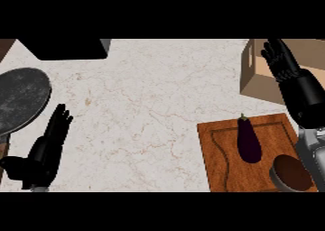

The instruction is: Pick the cupcake from the cutting board and place it in the cardboard box

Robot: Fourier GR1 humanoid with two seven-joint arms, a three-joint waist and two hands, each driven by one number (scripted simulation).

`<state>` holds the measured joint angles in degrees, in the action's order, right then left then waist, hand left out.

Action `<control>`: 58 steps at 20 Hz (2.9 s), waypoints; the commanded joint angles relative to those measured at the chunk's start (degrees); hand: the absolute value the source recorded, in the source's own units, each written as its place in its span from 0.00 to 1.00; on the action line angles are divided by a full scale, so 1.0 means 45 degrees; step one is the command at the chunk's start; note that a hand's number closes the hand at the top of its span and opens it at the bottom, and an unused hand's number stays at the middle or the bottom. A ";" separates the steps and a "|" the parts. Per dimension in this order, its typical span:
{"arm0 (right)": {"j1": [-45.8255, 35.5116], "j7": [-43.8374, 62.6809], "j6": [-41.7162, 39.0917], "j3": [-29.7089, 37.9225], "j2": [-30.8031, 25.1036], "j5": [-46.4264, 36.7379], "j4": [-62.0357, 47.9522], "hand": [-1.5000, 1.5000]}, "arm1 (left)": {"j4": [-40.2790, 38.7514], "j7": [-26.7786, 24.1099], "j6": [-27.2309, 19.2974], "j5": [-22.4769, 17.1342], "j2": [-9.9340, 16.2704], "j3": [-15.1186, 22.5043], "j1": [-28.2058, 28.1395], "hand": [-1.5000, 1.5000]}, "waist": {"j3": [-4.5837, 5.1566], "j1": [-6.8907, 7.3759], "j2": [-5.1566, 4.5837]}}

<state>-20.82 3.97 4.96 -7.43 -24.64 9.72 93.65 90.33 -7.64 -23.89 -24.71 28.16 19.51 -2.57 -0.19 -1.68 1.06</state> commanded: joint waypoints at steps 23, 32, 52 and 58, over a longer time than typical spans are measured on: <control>0.8451 0.4375 -0.4818 0.5776 -0.8467 -0.1226 0.4410 0.00 | -0.0119 -0.0178 0.3041 0.2170 0.1790 0.0359 0.3160 0.50 | 0.0055 0.0084 -0.0218; 0.7695 0.9979 -0.6422 0.3031 -0.9927 0.0200 0.8152 0.00 | -0.0766 -0.0192 0.3776 0.2262 0.1507 0.0152 0.3886 0.50 | 0.0086 0.0480 -0.0278; 0.2555 1.4528 -0.6060 -0.2838 -0.8811 -0.0047 0.5673 0.00 | -0.1136 -0.0274 0.4874 0.3005 0.0916 -0.0692 0.3946 0.50 | 0.0060 0.0712 -0.0282; 0.2277 1.4684 -0.5741 -0.3879 -0.7612 -0.1426 0.5175 0.00 | -0.1447 0.0378 0.4489 0.3606 0.0096 -0.0740 0.4457 0.50 | 0.0050 0.0477 -0.0250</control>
<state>-9.38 62.03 -20.07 -21.97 -62.54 6.65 117.65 83.76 -7.14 -3.49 -9.27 29.77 17.13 16.76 0.07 0.95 -0.17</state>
